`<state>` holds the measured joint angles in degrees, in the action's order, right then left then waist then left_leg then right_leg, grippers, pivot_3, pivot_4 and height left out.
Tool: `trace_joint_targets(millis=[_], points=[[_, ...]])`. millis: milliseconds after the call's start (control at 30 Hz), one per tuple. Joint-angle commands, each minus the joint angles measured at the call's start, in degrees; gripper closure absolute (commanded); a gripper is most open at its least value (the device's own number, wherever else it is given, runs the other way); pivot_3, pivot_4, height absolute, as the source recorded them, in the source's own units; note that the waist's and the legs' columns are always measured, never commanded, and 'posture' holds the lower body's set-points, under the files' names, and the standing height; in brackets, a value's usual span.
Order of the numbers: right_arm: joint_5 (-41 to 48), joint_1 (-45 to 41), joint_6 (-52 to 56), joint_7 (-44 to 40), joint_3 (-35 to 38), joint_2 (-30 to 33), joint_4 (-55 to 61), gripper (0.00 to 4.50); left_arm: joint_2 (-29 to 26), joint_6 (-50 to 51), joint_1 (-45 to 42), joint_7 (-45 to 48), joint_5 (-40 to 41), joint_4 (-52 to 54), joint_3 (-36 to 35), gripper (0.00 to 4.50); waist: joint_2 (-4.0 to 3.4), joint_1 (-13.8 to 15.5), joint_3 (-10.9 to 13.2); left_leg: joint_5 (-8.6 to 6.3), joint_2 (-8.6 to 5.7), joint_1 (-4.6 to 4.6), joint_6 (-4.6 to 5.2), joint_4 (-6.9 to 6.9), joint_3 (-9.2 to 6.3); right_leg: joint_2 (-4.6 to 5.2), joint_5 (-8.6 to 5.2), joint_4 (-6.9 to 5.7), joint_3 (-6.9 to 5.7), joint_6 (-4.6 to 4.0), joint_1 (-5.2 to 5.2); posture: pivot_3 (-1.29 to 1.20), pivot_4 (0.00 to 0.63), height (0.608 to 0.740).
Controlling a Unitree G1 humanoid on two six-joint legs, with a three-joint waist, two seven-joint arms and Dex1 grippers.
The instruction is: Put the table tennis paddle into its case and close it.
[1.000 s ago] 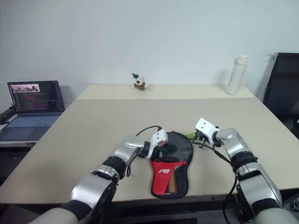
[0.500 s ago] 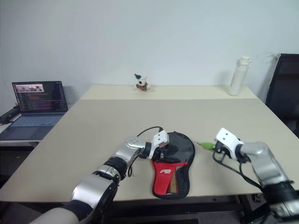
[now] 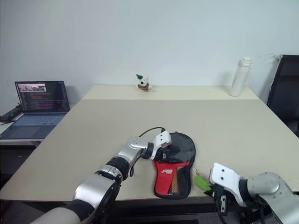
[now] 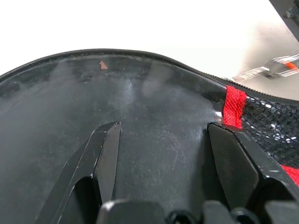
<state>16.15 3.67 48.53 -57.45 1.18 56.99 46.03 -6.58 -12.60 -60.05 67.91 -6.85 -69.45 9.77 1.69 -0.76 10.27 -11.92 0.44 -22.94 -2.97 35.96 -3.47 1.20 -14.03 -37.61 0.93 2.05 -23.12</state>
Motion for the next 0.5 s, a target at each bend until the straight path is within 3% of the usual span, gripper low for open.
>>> trace_joint_targets(millis=[33, 500], points=[[4.71, 2.35, 1.32, -2.02, 0.46, 1.95, 5.78, 4.48, 0.36, 0.64, 0.96, -0.57, -1.89, -1.59, 1.63, 1.27, 0.0, 0.26, 0.0, -0.02, 0.01, -0.01, 0.0, 0.0, 0.0, 0.0, 0.0, 0.03, 0.01, 0.0, 0.0, 0.0, 0.15, 0.74], [12.95, 0.95, 2.49, -1.66, -7.69, 3.25, 10.78, 4.48, 0.08, 0.55, 0.97, -2.1, -2.38, -1.68, 1.71, 1.27, 0.03, 0.44, -0.01, -0.1, 0.06, 0.01, 0.04, 0.02, 0.02, -0.03, 0.02, 0.18, -0.01, 0.04, 0.05, 0.0, 0.15, 0.74]])
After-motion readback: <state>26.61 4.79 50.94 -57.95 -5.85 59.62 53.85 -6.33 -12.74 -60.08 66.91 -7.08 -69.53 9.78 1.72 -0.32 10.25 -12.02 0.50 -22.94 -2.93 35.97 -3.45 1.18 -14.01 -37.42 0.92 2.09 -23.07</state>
